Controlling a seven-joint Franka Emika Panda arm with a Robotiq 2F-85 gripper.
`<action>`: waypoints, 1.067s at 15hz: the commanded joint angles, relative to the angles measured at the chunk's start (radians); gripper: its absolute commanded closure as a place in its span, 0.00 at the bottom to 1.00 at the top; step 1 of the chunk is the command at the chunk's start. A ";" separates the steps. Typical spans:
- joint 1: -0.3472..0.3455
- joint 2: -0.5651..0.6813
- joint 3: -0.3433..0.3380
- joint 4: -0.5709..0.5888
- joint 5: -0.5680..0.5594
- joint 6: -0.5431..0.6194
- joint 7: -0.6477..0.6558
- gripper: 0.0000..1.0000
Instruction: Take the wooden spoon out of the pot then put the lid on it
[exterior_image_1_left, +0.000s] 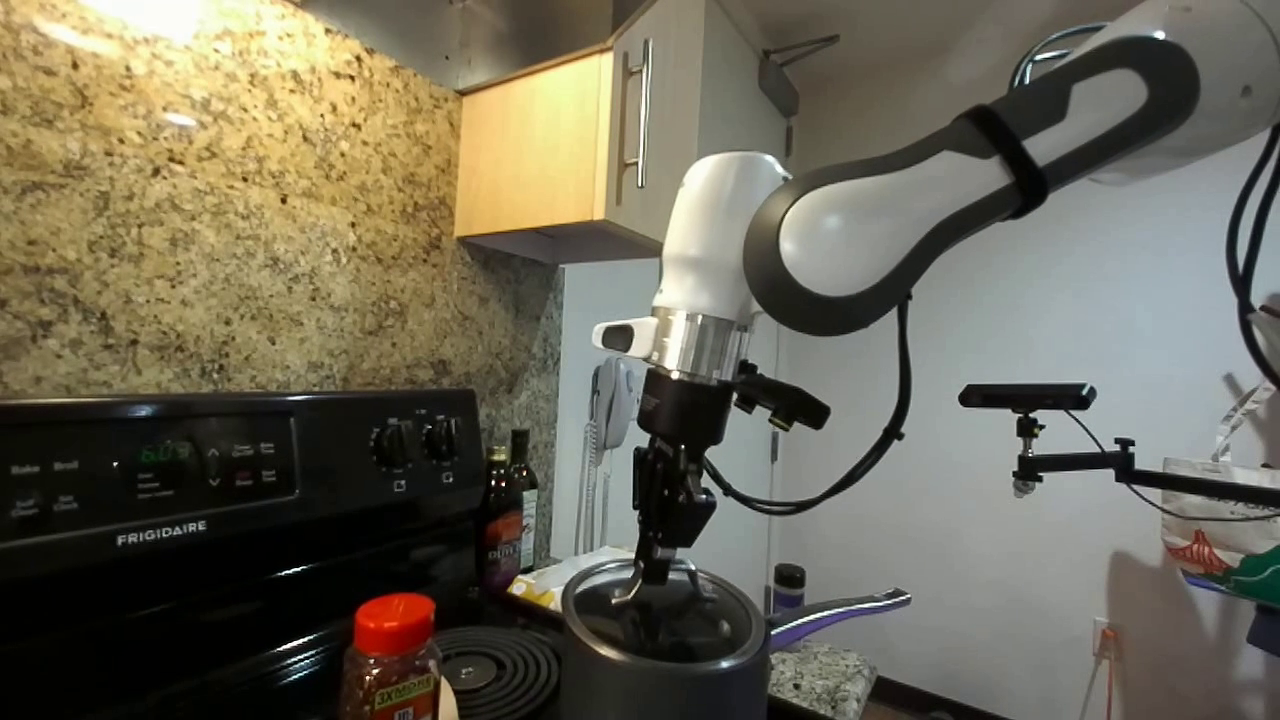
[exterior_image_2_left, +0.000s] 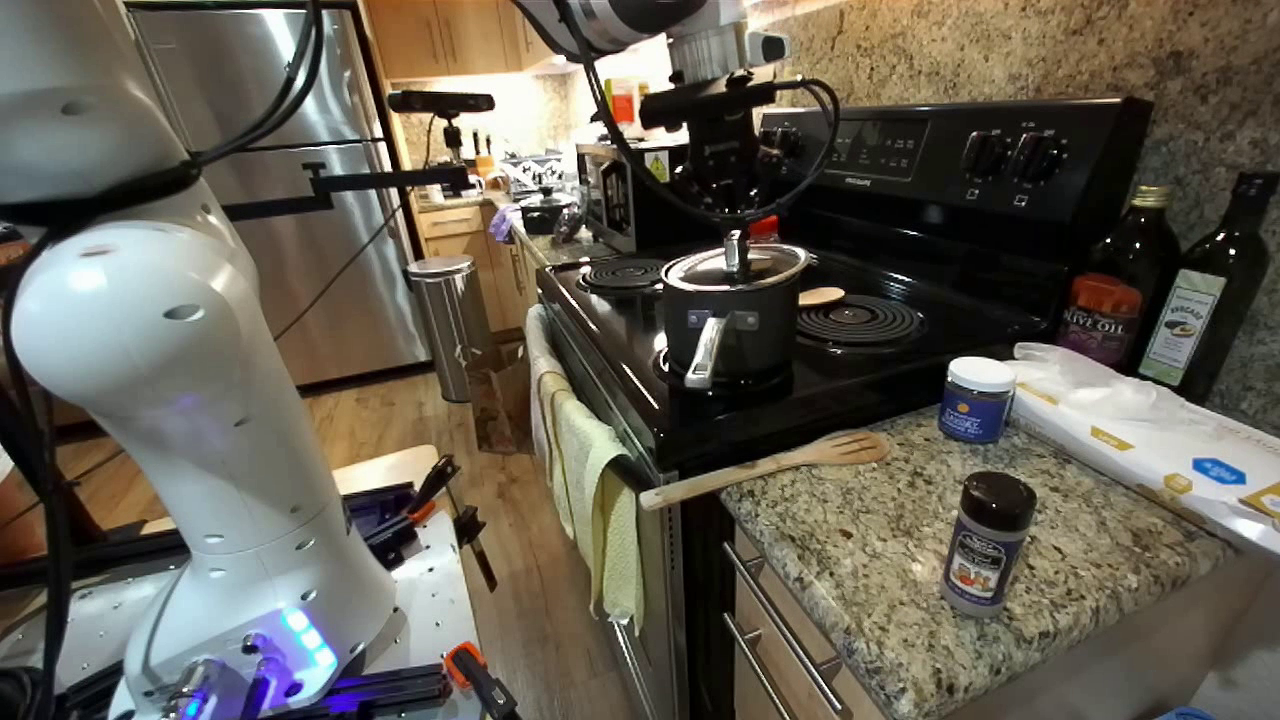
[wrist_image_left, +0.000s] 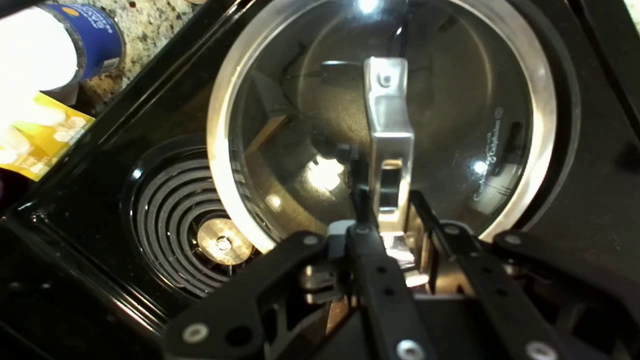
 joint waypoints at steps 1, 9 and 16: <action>-0.004 0.031 0.006 0.040 0.058 -0.037 -0.066 0.89; -0.015 0.057 0.005 0.066 0.188 -0.065 -0.160 0.35; -0.011 -0.040 0.034 0.024 0.086 -0.056 -0.047 0.00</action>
